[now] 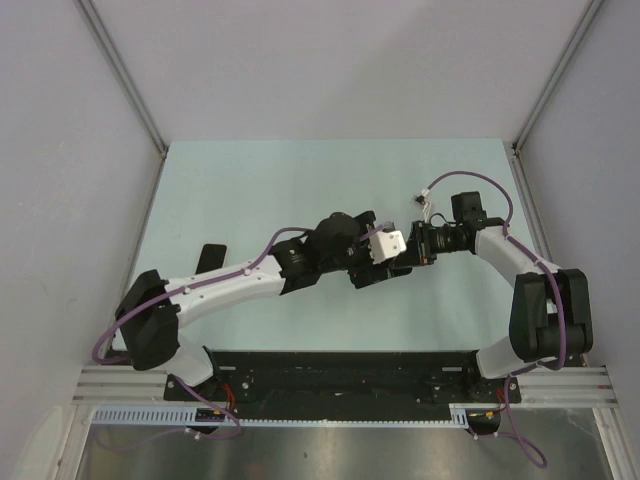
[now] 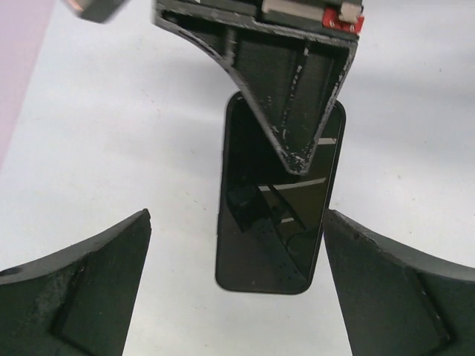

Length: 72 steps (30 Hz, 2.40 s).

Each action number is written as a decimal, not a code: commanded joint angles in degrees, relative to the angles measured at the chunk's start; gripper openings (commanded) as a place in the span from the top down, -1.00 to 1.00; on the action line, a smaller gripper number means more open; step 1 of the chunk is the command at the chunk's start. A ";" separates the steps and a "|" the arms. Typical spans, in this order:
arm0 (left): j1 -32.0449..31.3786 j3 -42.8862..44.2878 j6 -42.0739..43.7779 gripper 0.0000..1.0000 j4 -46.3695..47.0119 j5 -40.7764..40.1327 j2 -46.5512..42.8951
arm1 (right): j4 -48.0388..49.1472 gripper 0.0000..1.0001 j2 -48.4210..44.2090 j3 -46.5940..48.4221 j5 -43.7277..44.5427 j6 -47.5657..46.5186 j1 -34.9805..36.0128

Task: Take the phone out of the phone case
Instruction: Pick up the phone at the center of the board.

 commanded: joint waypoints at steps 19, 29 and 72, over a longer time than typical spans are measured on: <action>24.46 -4.07 -15.37 -1.00 0.43 39.85 -11.73 | 11.37 1.00 -15.76 1.46 -2.92 4.99 -3.43; 29.82 -3.11 -22.75 -1.00 0.52 58.13 -7.35 | 36.16 1.00 -17.00 1.46 -4.15 24.68 -4.66; 26.32 -2.76 -47.09 -0.87 25.04 59.11 2.24 | 44.87 1.00 -17.27 -5.22 -2.66 26.01 -1.14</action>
